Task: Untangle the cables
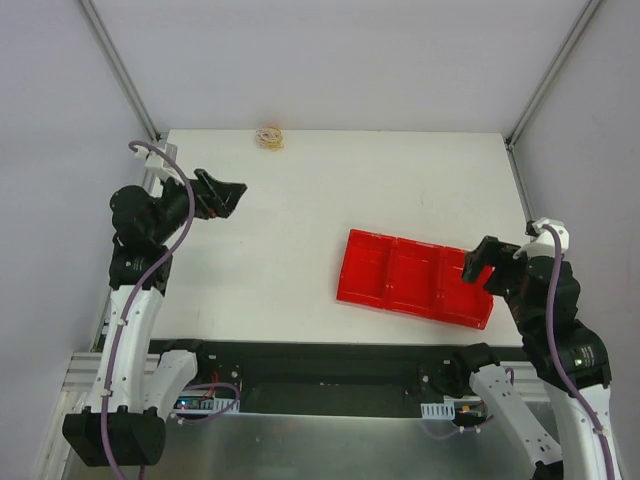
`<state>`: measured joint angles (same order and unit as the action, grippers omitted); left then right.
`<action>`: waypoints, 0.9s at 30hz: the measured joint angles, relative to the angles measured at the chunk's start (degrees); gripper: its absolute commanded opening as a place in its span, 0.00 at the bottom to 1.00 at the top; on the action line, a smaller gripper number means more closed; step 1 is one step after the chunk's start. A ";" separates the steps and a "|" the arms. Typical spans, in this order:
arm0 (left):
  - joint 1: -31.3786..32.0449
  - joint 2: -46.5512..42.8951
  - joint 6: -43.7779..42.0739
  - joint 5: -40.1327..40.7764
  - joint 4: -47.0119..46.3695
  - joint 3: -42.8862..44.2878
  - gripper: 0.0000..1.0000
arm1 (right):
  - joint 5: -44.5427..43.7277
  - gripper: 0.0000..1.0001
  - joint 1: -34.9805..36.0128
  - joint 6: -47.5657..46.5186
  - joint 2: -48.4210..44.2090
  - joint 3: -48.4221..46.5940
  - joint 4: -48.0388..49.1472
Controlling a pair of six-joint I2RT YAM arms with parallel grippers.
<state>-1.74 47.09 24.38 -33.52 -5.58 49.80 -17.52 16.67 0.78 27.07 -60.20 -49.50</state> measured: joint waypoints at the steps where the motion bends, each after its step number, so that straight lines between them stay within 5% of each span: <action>1: -0.37 0.94 0.15 0.39 1.44 0.46 0.99 | 0.02 0.95 0.00 0.09 -0.11 0.70 -0.04; 12: -7.50 22.32 10.56 0.33 6.23 5.31 0.99 | 5.77 0.96 0.00 0.24 1.20 6.47 2.03; 20: -3.21 39.74 31.74 8.07 -17.03 -2.75 0.99 | 7.93 0.96 0.00 0.87 -1.16 9.77 3.52; 27: 1.40 65.99 43.69 16.37 -26.14 18.53 0.93 | 7.45 0.96 0.00 1.46 -7.72 9.79 4.07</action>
<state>-0.34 113.08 68.07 -17.15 -31.73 68.34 -10.07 16.67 2.24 19.35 -50.41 -45.43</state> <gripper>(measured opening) 0.969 0.956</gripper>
